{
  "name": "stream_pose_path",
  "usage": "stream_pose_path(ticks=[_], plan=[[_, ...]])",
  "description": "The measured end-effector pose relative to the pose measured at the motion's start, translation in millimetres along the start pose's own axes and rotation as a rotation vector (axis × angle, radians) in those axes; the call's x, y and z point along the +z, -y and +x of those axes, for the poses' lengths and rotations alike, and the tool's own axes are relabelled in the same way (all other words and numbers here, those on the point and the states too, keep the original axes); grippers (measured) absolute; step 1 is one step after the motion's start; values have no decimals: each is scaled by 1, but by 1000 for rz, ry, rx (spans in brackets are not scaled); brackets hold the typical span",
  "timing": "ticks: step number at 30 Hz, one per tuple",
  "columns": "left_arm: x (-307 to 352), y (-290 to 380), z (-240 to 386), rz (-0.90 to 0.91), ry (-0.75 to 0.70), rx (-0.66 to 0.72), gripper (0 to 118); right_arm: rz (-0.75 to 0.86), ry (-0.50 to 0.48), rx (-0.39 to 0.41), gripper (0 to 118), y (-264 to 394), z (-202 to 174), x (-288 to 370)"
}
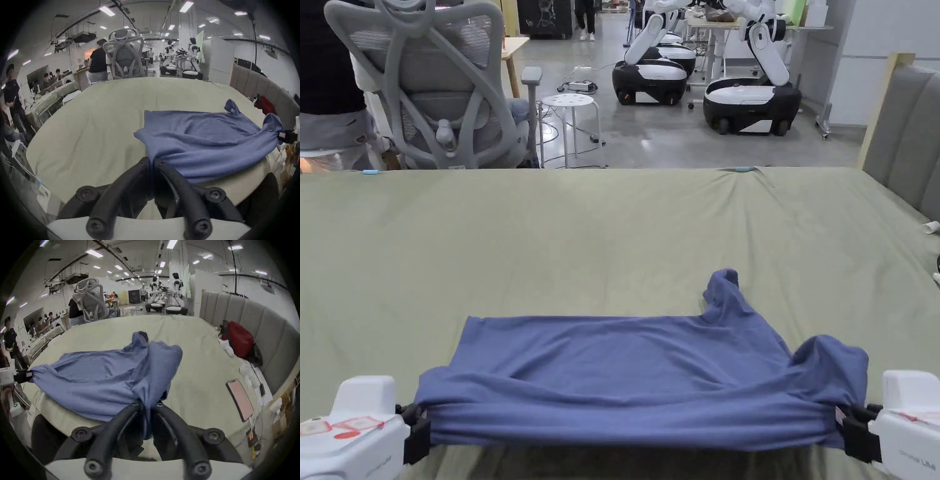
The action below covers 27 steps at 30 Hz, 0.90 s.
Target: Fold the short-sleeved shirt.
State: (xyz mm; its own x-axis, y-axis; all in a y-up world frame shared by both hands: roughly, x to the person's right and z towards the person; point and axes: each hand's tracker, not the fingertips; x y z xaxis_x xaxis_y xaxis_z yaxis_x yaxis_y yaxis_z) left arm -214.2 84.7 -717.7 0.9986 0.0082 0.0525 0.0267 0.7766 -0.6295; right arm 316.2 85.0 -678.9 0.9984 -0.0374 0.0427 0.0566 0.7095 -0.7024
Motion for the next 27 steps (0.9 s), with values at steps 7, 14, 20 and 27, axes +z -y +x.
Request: stream_pose_path(ticks=[7, 14, 20, 27], plan=[[-15, 54, -9, -94, 16, 83, 5, -118, 35, -10, 16, 51, -3, -37], [17, 15, -8, 101, -95, 70, 113, 136, 56, -4, 118, 3, -20, 19], [19, -26, 49, 333, -30, -63, 98, 403, -26, 76, 96, -34, -80, 22], [-12, -27, 89, 304, -44, -162, 0, 390, -4, 118, 0, -37, -122, -12]])
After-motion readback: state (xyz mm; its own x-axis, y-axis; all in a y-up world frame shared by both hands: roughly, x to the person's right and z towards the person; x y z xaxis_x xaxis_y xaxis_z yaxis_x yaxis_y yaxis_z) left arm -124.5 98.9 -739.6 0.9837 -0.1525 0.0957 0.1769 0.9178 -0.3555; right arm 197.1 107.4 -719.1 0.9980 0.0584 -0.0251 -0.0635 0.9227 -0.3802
